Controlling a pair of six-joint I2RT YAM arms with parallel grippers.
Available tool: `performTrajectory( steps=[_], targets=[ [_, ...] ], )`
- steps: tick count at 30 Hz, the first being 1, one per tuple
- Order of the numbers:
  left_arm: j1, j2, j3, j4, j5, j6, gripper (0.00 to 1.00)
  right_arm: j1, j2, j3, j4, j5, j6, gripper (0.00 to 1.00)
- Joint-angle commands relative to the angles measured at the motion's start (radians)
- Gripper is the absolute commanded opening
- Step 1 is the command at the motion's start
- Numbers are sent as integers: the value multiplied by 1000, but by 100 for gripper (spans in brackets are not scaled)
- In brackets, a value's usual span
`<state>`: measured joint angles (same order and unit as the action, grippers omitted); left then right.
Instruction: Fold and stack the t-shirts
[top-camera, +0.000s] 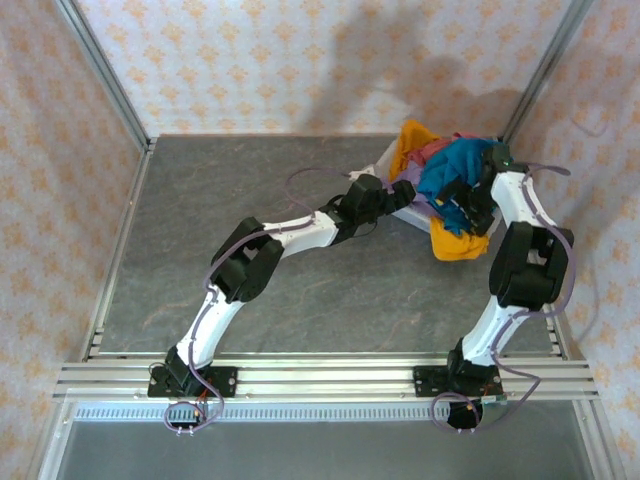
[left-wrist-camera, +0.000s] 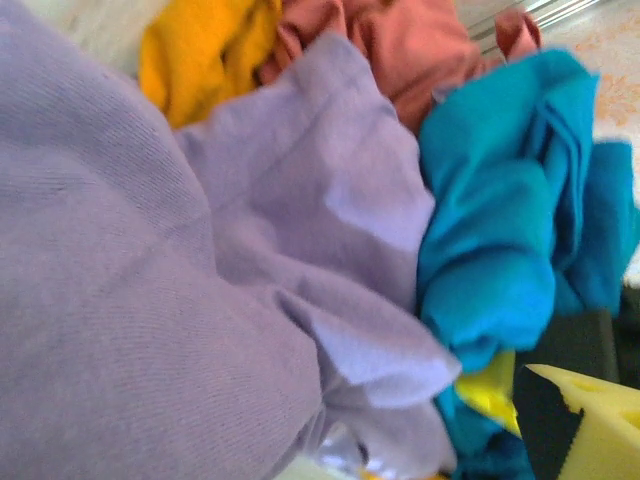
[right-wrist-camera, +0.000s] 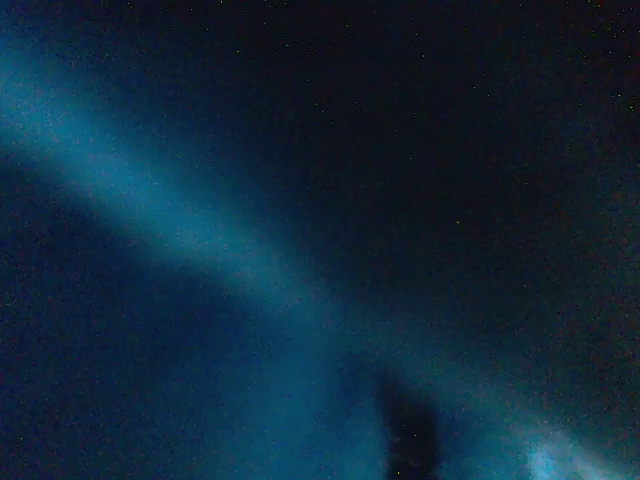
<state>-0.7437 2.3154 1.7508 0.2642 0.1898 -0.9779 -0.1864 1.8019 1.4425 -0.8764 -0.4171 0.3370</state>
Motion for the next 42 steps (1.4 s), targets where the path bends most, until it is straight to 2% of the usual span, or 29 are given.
performTrajectory(
  steps=[1, 3, 6, 10, 14, 17, 19, 22, 28, 30, 34, 42],
  targets=[
    [3, 51, 76, -47, 32, 9, 99, 6, -114, -122, -57, -25, 66, 99],
    [5, 79, 134, -64, 44, 14, 99, 8, -183, -201, -32, -56, 100, 99],
    [4, 137, 236, -95, 84, 11, 99, 14, -268, -318, 38, -167, 152, 99],
    [5, 213, 350, -101, 130, -16, 99, 26, -313, -376, 69, -270, 187, 99],
    [18, 245, 432, -149, 146, 6, 99, 54, -350, -371, 62, -248, 195, 99],
    [41, 224, 423, -160, 145, 15, 99, 55, -333, -348, 43, -165, 173, 99],
    [60, 184, 382, -169, 136, 35, 99, 55, -303, -316, 29, -97, 167, 99],
    [82, 78, 243, -146, 84, 85, 99, 52, -267, -315, 99, 0, 206, 99],
    [126, -111, 11, -133, 73, 164, 99, 57, -135, -310, 324, -67, 400, 99],
    [134, -187, -87, -120, 75, 206, 99, 64, -88, -272, 363, -48, 451, 99],
    [139, -320, -244, -135, 45, 265, 99, 68, -2, -175, 406, 44, 522, 99],
    [145, -488, -424, -231, 13, 327, 99, 74, 228, 83, 396, 46, 595, 99]
  ],
)
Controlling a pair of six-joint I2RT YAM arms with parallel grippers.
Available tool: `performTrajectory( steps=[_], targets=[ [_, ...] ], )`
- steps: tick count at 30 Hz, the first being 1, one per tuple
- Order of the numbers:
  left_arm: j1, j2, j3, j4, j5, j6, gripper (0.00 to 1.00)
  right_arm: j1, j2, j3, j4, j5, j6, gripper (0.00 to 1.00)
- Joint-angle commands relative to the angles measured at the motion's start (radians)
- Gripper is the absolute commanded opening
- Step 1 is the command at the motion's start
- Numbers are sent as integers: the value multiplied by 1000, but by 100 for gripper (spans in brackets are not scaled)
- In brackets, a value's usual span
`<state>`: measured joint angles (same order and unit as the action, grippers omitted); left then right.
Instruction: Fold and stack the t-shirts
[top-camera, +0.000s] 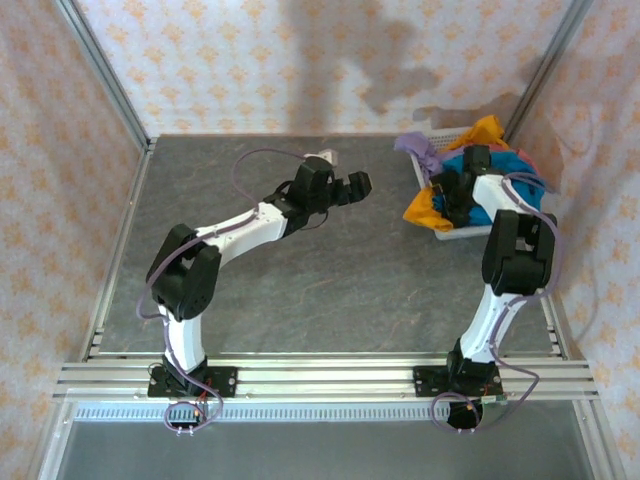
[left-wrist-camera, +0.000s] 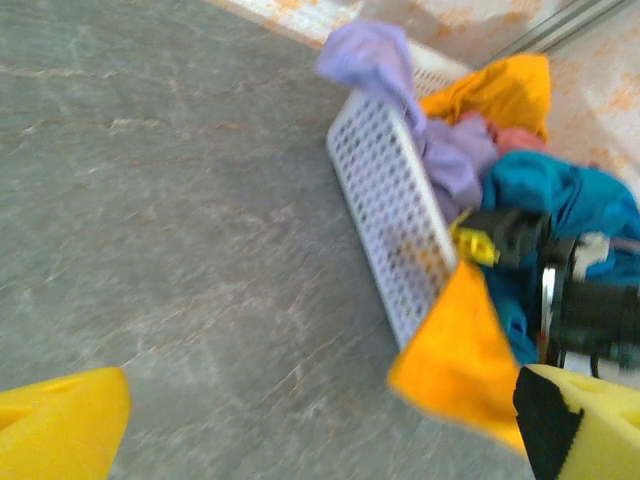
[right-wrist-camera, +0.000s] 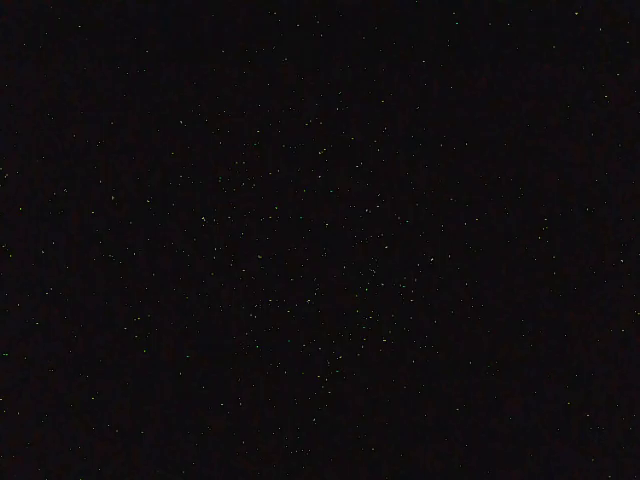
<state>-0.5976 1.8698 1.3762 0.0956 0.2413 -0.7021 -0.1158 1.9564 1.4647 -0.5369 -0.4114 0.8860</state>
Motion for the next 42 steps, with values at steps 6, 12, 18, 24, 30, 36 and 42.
performTrajectory(
  steps=[6, 12, 18, 24, 30, 36, 42],
  targets=[
    [1, -91, -117, -85, -41, 46, 99, 19, 109, 139, 60, 21, 72, 99],
    [1, -110, -134, -106, -40, 46, 99, 46, 44, 242, -94, 49, -62, 99],
    [1, -127, -135, -99, -23, 32, 99, 50, -98, 281, -293, 157, -235, 99],
    [-23, -121, -143, -70, -17, 8, 99, 29, -87, 428, -512, 123, -401, 99],
    [-73, -84, -137, -43, -11, -14, 99, -30, -18, 544, -584, 150, -480, 97],
    [-124, -35, -110, -17, -7, -40, 99, -78, 115, 703, -637, 150, -550, 70],
    [-148, 3, -88, -8, -2, -60, 99, -78, 271, 897, -753, 76, -587, 48]
  ],
)
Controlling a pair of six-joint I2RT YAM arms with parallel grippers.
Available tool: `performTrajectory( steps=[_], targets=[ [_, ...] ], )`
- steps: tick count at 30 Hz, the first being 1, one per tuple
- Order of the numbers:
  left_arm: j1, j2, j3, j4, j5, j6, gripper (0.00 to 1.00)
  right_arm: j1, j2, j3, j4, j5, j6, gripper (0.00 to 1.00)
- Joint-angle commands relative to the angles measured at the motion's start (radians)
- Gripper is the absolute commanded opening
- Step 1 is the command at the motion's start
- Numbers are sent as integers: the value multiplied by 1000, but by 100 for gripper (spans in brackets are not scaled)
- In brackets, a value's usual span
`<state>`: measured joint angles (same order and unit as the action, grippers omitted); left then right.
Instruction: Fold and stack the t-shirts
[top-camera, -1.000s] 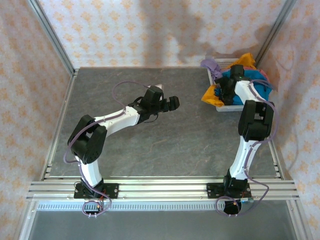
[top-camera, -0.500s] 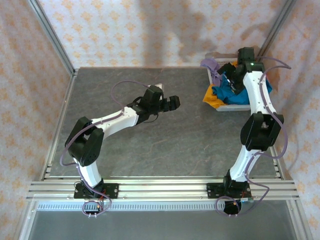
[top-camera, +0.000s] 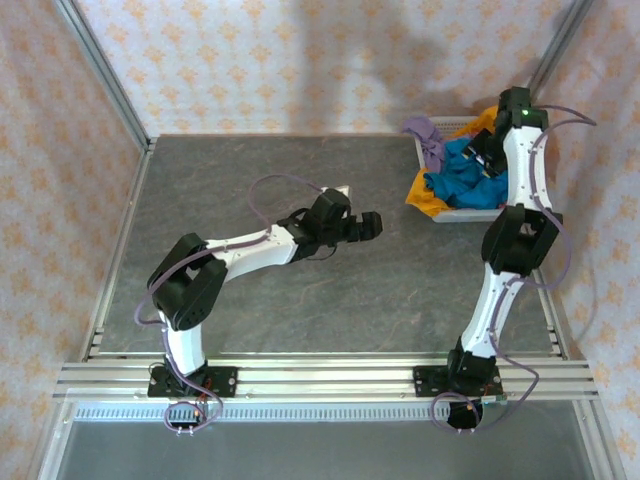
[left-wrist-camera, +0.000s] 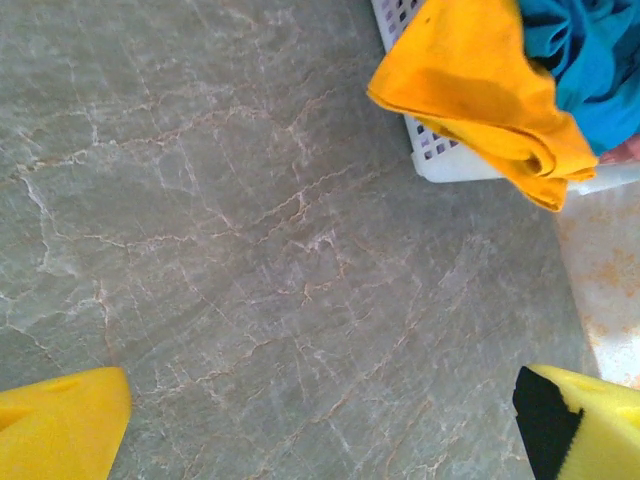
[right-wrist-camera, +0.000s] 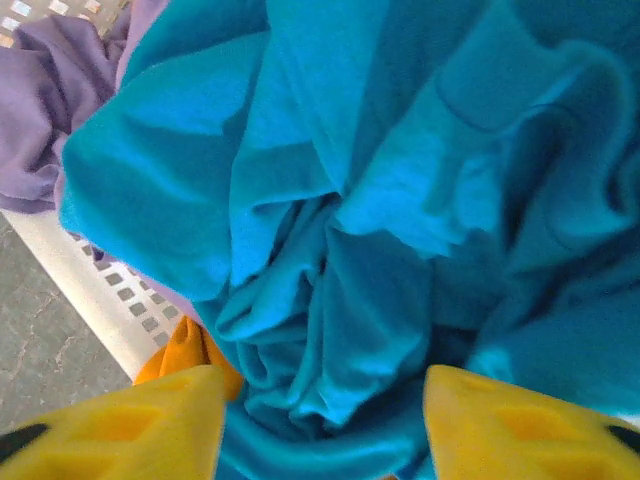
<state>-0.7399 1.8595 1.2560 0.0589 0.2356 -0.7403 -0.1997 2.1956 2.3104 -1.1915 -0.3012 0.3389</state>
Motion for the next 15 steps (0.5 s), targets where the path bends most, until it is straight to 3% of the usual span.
performTrajectory(
  steps=[1, 7, 13, 15],
  targets=[
    [-7, 17, 34, 34, 2, -25, 99, 6, 41, 52, -98, -40, -44, 45],
    [-7, 38, 52, 20, 16, -24, 99, 7, 59, 33, -95, -39, -58, 27],
    [-7, 33, 52, -1, 6, -17, 99, 9, 31, 16, -80, -43, -55, 1],
    [-7, 23, 43, -2, -4, -18, 99, 10, 8, 15, -75, -44, -56, 0]
  ],
)
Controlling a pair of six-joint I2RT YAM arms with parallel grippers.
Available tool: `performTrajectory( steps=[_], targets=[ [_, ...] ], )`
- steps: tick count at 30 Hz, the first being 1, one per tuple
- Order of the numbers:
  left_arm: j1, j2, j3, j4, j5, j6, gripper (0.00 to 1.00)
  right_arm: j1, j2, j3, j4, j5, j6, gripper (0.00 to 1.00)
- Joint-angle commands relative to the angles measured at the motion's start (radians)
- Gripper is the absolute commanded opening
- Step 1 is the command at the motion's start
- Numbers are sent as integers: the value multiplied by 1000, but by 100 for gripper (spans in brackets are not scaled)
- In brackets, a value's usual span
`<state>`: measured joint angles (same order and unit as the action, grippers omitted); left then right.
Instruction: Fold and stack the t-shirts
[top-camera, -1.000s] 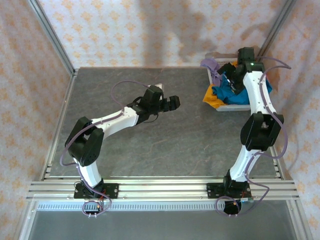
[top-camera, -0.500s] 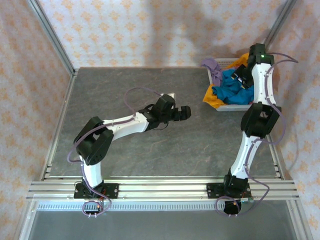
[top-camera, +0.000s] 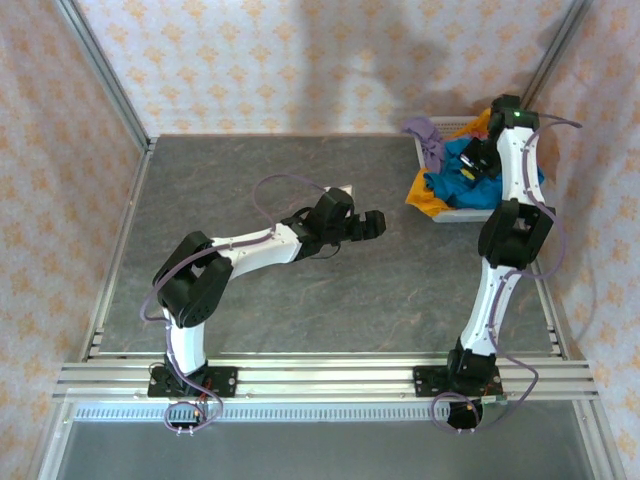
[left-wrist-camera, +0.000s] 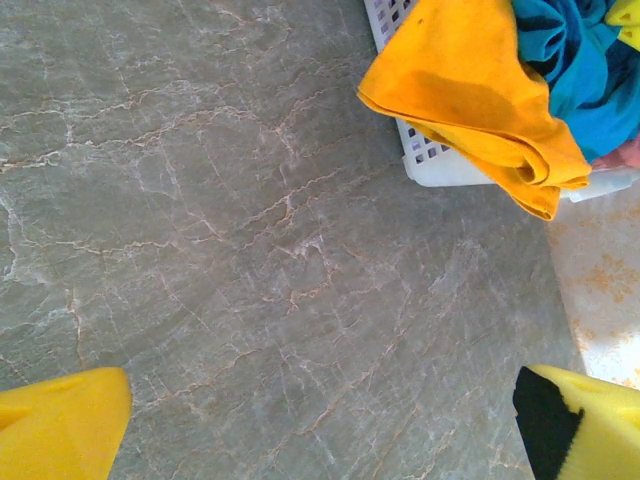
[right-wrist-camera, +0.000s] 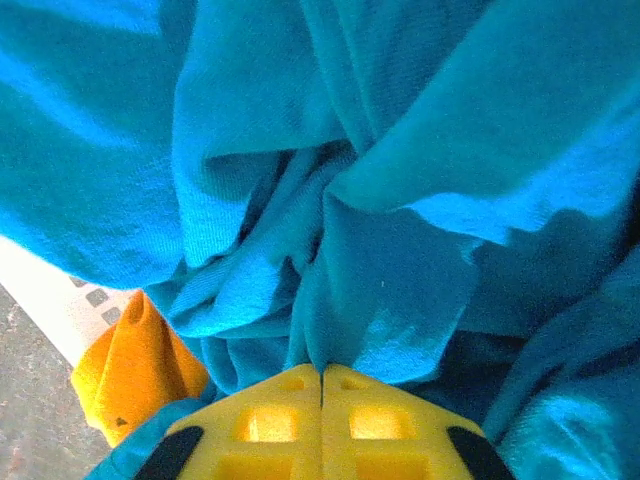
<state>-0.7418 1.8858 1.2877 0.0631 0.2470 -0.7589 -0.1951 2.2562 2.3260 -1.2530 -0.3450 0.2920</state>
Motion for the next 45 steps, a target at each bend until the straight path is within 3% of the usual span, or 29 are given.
performTrajectory(
  steps=[1, 13, 26, 36, 41, 45],
  targets=[
    [-5, -10, 6, -6, -21, 3, 99, 6, -68, -7, -7, 1, -9, 0],
    [19, -128, -57, -39, -67, 23, 99, 34, -436, -246, 265, 44, 29, 0],
    [132, -278, -231, -35, -72, 25, 99, 176, -642, -16, 498, 35, -13, 0],
    [344, -495, -393, -175, -59, 33, 99, 511, -694, 197, 682, 47, -164, 0],
    [453, -656, -476, -294, -94, 66, 99, 629, -648, 203, 699, 15, -67, 0],
    [533, -806, -529, -410, -119, 88, 99, 741, -565, 125, 609, 47, -27, 0]
  ],
)
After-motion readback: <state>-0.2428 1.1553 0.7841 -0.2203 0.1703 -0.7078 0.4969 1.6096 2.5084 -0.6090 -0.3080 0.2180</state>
